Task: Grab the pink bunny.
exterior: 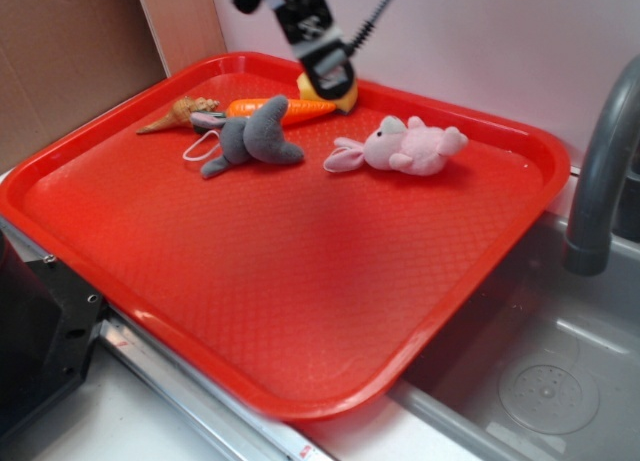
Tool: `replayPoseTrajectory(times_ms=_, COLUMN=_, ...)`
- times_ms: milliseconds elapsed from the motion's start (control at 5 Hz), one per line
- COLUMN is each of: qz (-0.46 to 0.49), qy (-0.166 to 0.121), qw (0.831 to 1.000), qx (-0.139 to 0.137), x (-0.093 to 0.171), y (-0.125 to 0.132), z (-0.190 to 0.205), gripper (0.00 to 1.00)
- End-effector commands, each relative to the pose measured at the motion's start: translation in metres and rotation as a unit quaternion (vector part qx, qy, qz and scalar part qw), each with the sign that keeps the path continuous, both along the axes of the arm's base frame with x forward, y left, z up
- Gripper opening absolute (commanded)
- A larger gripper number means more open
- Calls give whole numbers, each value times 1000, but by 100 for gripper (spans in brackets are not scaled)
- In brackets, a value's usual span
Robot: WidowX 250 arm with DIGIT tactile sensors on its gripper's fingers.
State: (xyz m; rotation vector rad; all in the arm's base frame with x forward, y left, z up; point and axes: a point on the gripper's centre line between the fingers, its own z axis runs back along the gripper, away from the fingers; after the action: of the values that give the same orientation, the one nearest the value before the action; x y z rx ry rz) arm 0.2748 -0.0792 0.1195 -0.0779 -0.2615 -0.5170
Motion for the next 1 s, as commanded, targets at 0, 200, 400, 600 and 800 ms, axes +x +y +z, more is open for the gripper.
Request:
replayPoseTrajectory(times_ms=0, qz=-51, qy=-32, qw=998, qx=26, x=51, y=-20, z=-25, gripper=100)
replayPoseTrajectory(times_ms=200, qz=-106, qy=-14, qw=994, qx=32, x=61, y=-31, z=-52, gripper=100)
replayPoseTrajectory(times_ms=400, qz=-178, qy=5, qw=983, qx=49, x=59, y=-34, z=-80, gripper=100)
replayPoseTrajectory(times_ms=600, qz=-212, qy=24, qw=977, qx=2, x=46, y=-26, z=-93, gripper=100)
replayPoseTrajectory(times_ms=800, qz=-192, qy=35, qw=981, qx=3, x=48, y=-16, z=-91, gripper=0)
